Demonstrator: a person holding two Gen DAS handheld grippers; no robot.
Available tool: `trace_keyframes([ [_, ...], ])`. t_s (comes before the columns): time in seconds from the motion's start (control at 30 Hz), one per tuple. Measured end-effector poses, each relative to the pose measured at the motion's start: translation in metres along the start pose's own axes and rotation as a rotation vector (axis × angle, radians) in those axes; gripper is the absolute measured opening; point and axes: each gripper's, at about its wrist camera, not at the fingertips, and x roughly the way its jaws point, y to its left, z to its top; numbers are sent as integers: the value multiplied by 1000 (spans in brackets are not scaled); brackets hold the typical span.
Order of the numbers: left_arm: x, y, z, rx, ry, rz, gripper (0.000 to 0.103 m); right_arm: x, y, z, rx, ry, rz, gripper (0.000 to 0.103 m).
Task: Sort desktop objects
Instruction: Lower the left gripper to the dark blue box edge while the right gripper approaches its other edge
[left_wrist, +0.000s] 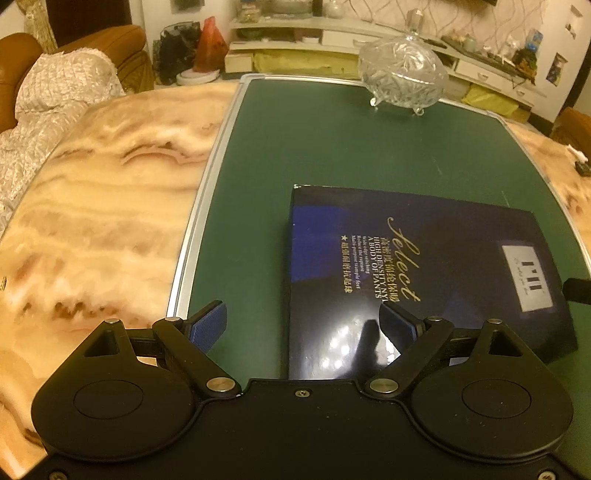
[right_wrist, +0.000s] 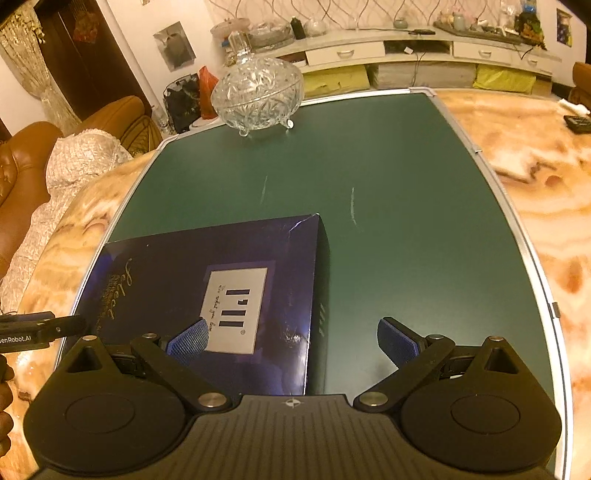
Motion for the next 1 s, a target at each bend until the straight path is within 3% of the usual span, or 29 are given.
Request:
trace_keyframes([
  [0.07, 5, -1, 1, 21, 4, 19, 95, 5, -1, 1, 8, 11, 9, 101],
  [0.53, 16, -20, 5, 44, 8, -61, 96, 37, 12, 0, 17, 71, 43, 101],
  [0.7, 21, -18, 5, 0, 26, -103, 96, 39, 10, 0, 37, 74, 63, 101],
  [1.0, 23, -23, 5, 5, 28, -99, 97, 44, 17, 3, 14, 92, 58, 103],
])
